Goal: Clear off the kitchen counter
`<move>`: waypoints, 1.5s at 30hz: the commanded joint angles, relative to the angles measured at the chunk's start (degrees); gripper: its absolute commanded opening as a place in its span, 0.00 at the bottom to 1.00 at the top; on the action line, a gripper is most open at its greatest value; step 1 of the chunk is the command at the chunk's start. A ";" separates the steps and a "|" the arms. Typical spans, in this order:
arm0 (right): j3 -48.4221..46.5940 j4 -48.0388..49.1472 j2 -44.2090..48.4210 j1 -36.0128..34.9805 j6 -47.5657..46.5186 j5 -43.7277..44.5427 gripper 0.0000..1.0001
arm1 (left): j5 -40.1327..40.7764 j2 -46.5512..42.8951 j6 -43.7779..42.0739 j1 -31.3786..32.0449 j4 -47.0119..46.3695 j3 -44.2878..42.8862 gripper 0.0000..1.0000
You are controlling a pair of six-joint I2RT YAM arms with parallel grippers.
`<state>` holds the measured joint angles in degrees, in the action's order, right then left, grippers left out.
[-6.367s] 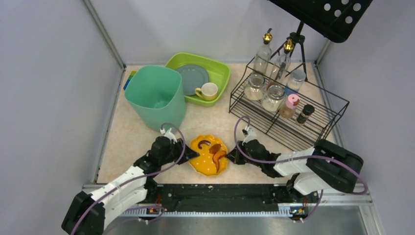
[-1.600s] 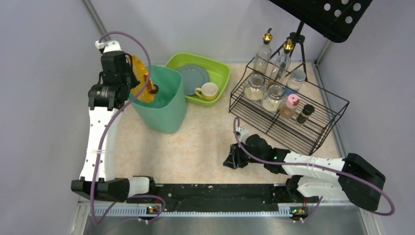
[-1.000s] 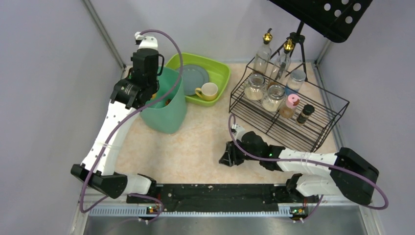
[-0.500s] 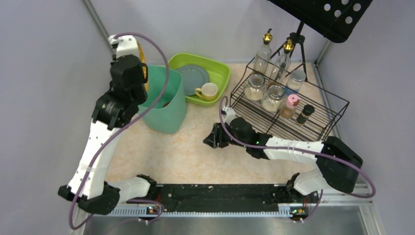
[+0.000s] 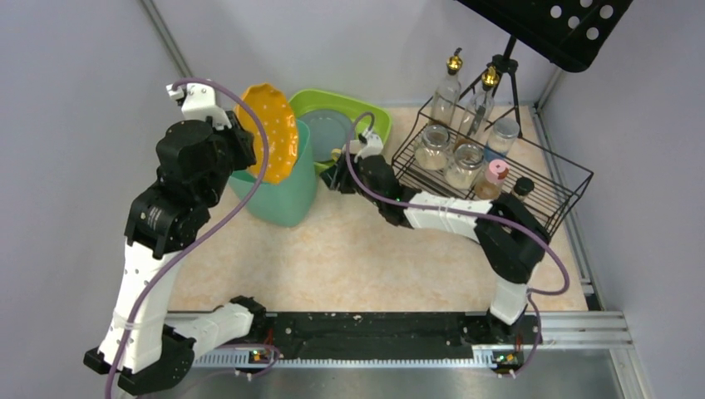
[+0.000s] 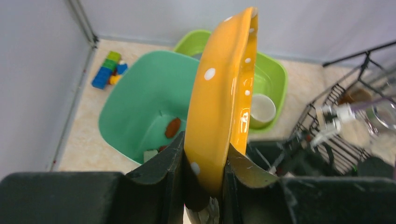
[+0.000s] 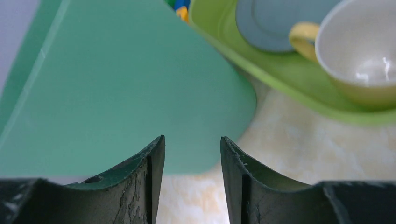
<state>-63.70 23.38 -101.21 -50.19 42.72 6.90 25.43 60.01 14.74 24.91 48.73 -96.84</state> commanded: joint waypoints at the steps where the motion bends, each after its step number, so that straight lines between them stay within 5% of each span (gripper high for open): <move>1: -10.23 3.46 -5.79 1.38 0.43 5.16 0.47 | -8.33 -4.82 4.50 0.21 -5.16 -0.36 0.00; 20: -30.19 4.28 -25.89 -2.52 4.01 0.92 0.46 | -14.06 -12.15 7.52 0.23 -2.27 2.53 0.00; 33: -57.55 -1.21 -44.22 -6.22 6.51 -8.78 0.47 | -13.36 -12.92 9.04 0.23 -3.17 5.26 0.00; 39: -49.16 5.12 -40.50 -6.03 8.04 -7.18 0.47 | -12.25 -12.61 9.72 0.23 -5.79 7.61 0.00; 45: -26.65 18.39 -30.03 -4.58 11.46 -7.57 0.48 | -14.58 -10.80 13.29 0.19 -11.13 9.18 0.00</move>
<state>-101.03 31.05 -140.35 -55.61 51.79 -0.27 12.19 48.88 23.51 24.97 54.61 -86.41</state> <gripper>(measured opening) 0.474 0.309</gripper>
